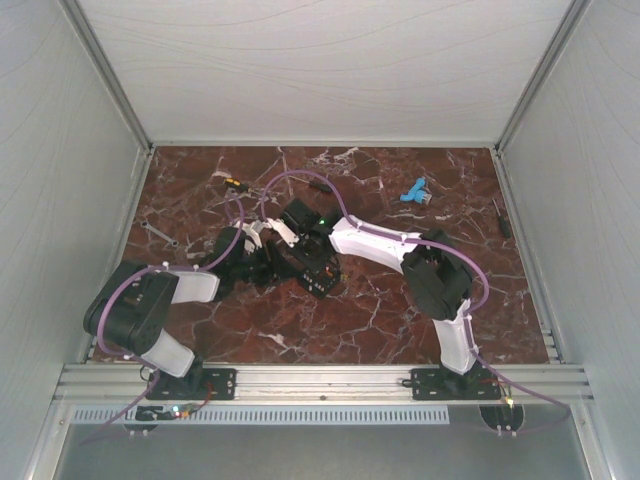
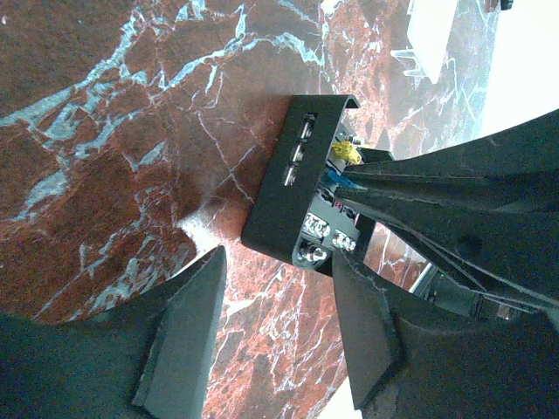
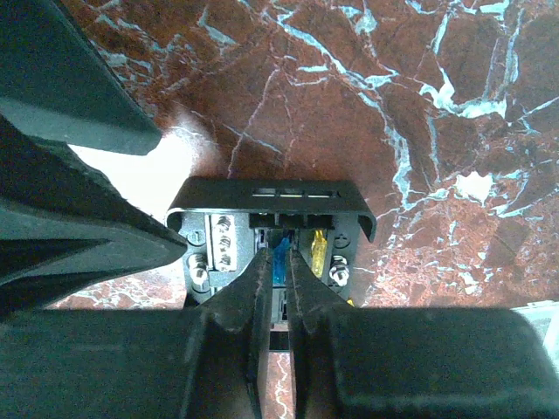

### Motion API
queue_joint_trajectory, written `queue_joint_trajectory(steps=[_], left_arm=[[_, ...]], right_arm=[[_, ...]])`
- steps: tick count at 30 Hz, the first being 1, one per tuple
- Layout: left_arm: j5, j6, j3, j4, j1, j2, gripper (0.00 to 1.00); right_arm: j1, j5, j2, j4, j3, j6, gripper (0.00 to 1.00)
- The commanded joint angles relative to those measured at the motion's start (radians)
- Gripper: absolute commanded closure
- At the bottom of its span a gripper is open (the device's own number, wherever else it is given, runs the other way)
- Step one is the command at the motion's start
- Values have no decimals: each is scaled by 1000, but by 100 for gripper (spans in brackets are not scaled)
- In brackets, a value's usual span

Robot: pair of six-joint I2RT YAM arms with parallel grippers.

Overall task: Snap on the fuse box
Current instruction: Install the fuse at the fuse box base.

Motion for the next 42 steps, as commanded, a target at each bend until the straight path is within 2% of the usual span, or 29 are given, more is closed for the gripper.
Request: queue_joint_trajectory(steps=[1, 4, 11, 24, 35, 42], left_arm=[[13, 2, 1, 47, 0, -10, 48], [16, 2, 4, 47, -2, -7, 48], [25, 4, 22, 46, -19, 21, 49], [33, 11, 52, 40, -35, 72, 62], [26, 19, 64, 33, -41, 104, 62], [31, 16, 65, 32, -47, 91, 59]], right_arm=[[7, 19, -48, 17, -26, 19, 96], [6, 12, -61, 23, -34, 21, 100], [-25, -51, -73, 25, -42, 35, 100], [-98, -122, -59, -4, -56, 93, 100], [-150, -148, -92, -5, -95, 165, 100], [-120, -78, -125, 15, -106, 170, 90]])
